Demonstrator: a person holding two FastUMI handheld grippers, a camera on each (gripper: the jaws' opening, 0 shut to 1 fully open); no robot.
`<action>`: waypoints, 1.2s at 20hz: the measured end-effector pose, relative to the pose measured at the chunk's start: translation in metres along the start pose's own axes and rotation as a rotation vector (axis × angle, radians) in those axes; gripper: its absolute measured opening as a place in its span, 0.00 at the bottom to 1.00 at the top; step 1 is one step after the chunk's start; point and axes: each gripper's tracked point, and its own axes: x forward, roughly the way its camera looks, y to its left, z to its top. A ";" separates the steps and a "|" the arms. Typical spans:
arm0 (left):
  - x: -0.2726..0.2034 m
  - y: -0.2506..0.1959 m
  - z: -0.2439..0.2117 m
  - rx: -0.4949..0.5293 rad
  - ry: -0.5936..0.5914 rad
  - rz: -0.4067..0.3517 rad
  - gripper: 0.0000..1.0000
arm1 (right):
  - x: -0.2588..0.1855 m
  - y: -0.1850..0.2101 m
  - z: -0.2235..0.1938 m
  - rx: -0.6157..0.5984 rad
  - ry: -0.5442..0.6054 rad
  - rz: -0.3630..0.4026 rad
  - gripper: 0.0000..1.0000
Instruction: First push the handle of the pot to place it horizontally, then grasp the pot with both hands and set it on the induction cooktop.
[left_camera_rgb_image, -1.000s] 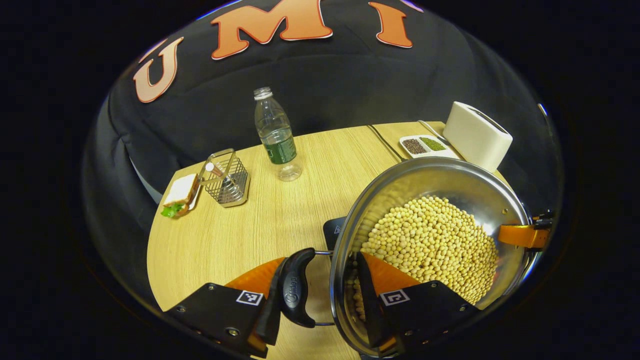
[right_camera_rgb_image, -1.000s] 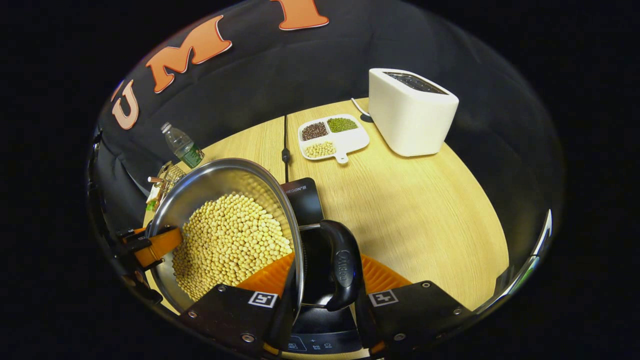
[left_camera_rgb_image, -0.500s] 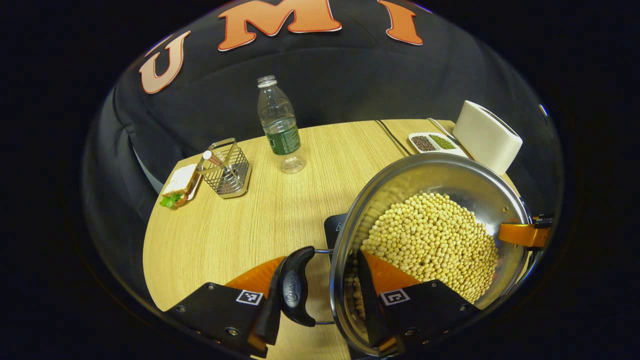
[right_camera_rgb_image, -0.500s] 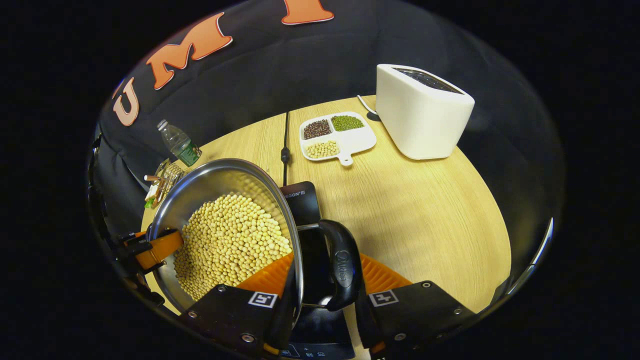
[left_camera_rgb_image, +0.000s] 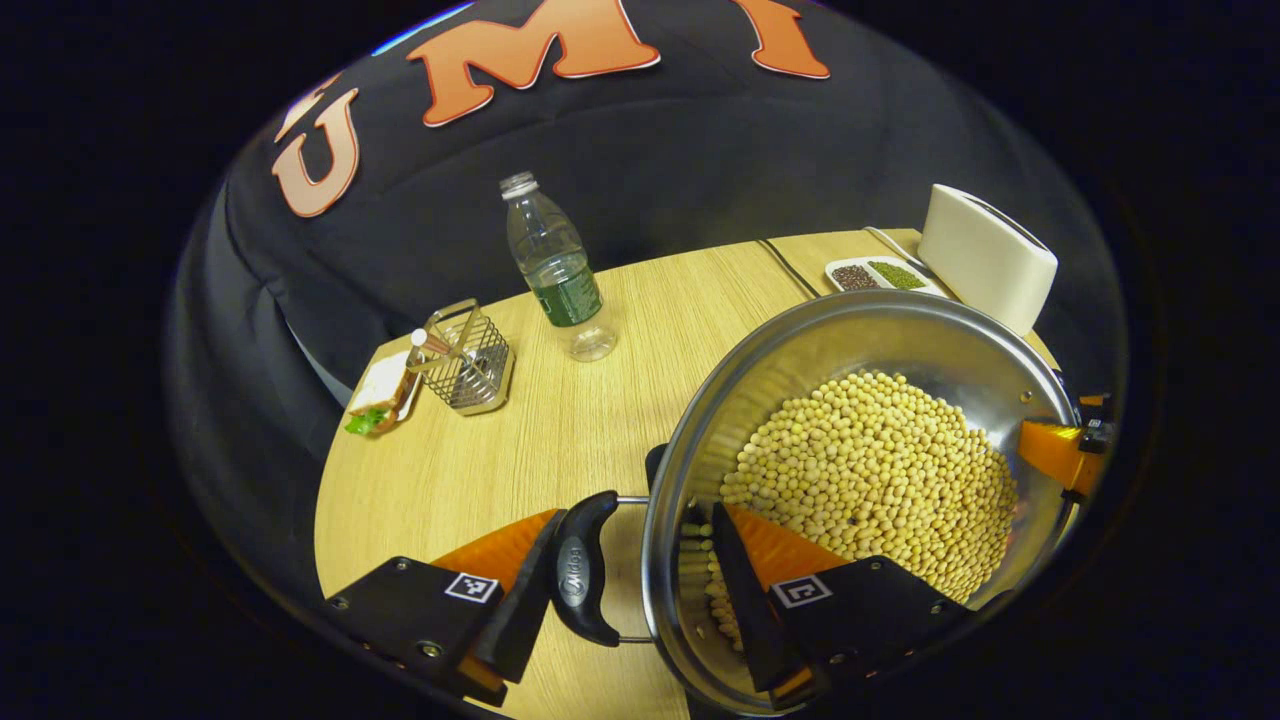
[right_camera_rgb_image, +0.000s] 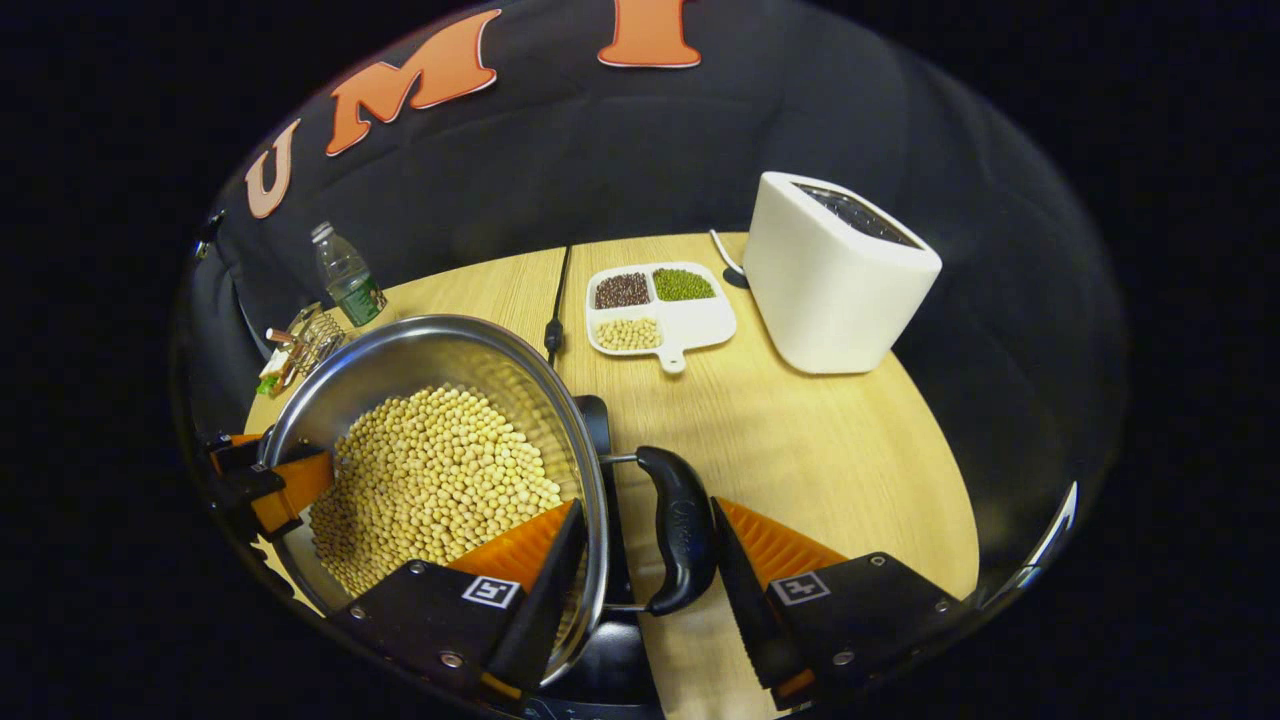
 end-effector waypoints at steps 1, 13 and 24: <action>-0.003 0.000 0.002 0.002 -0.010 0.000 0.82 | -0.008 -0.006 0.008 0.001 -0.022 -0.008 0.78; -0.130 0.062 0.081 -0.247 -0.292 0.060 0.82 | -0.137 0.006 0.112 -0.054 -0.436 0.073 0.88; -0.322 0.143 0.154 -0.396 -0.737 0.207 0.88 | -0.316 0.037 0.186 -0.069 -0.784 0.312 0.90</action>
